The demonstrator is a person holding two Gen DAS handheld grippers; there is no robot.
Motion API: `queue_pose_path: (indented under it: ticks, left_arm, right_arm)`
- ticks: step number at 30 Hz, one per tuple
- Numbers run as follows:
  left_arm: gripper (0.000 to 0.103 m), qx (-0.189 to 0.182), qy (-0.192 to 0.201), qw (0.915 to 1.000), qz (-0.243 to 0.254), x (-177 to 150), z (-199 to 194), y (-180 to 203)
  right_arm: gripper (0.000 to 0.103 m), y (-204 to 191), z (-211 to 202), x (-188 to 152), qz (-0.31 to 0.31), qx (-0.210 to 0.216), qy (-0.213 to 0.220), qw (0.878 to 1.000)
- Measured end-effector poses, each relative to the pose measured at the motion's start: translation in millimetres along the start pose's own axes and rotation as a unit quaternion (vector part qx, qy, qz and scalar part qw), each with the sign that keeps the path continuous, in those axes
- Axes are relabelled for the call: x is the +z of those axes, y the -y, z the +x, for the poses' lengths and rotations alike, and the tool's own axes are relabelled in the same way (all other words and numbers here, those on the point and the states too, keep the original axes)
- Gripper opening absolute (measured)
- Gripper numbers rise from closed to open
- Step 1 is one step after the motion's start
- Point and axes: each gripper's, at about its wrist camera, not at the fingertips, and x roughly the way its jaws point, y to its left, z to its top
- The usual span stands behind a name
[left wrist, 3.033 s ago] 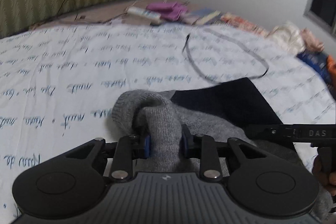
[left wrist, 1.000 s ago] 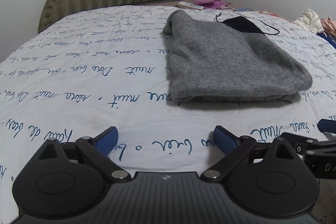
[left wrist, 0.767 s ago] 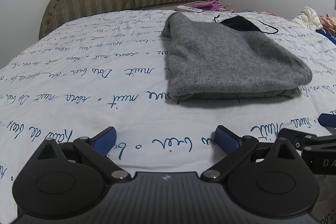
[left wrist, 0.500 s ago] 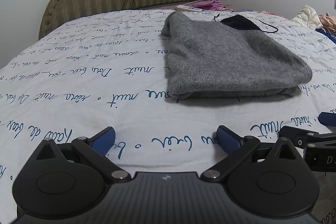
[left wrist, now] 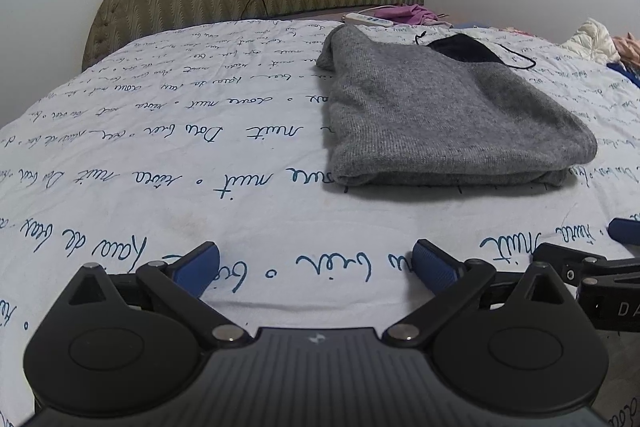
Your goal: Fold small clothes
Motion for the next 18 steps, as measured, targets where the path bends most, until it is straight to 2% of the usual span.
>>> queue_pose_path:
  ticks: [11,18]
  left_arm:
    - [0.103,0.005,0.001,1.0000,-0.002,-0.8,-1.5,-0.5]
    - [0.103,0.011,0.001,0.9999,-0.004,-3.0,-4.8,-0.9]
  right_arm:
    - [0.103,1.7,-3.4,-0.9,0.008,-0.013,0.011,1.000]
    - [0.103,-3.3,0.1,-0.2,-0.005,-0.022,0.003,1.000]
